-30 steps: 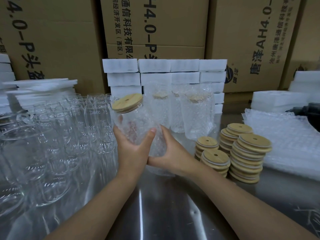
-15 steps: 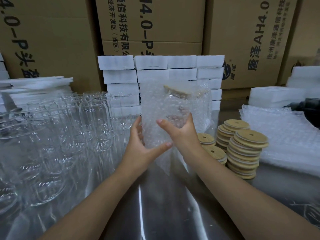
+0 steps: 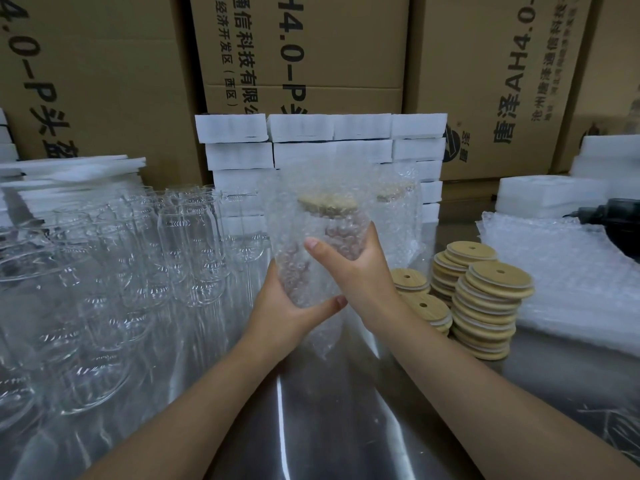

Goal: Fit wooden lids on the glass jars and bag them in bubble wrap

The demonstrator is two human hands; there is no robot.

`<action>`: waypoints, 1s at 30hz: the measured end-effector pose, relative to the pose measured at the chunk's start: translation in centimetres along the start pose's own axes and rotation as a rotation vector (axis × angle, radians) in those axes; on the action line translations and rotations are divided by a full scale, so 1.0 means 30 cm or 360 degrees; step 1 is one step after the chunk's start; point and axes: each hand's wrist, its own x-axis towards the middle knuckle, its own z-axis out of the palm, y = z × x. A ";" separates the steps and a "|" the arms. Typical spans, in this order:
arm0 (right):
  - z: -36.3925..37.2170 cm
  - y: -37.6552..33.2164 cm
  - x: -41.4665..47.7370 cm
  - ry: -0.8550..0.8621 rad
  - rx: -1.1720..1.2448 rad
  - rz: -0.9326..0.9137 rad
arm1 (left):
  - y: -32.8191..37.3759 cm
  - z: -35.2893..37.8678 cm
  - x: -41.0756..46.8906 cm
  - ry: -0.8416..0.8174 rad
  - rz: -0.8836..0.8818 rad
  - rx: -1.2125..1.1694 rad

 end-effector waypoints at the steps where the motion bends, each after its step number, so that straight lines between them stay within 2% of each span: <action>1: 0.001 0.001 -0.002 -0.0012 0.0012 -0.0018 | 0.001 -0.001 0.001 0.0010 -0.0006 0.0001; 10: -0.006 -0.011 -0.012 -0.0142 0.0084 -0.0082 | 0.027 0.001 -0.009 0.0189 0.0039 -0.0068; 16: -0.007 -0.012 -0.011 -0.0247 0.0093 -0.0049 | 0.026 -0.003 -0.010 0.0288 -0.0027 -0.0098; 21: 0.015 0.009 -0.023 -0.0288 -0.0193 -0.0020 | 0.014 -0.006 0.003 0.0398 -0.0064 -0.0186; 26: 0.038 0.010 -0.037 -0.0187 -0.0331 -0.0123 | 0.003 -0.001 0.009 0.0392 0.0042 -0.0149; 30: 0.047 -0.002 -0.038 -0.0025 -0.0404 -0.0247 | 0.007 -0.013 0.025 0.0190 0.0193 0.0075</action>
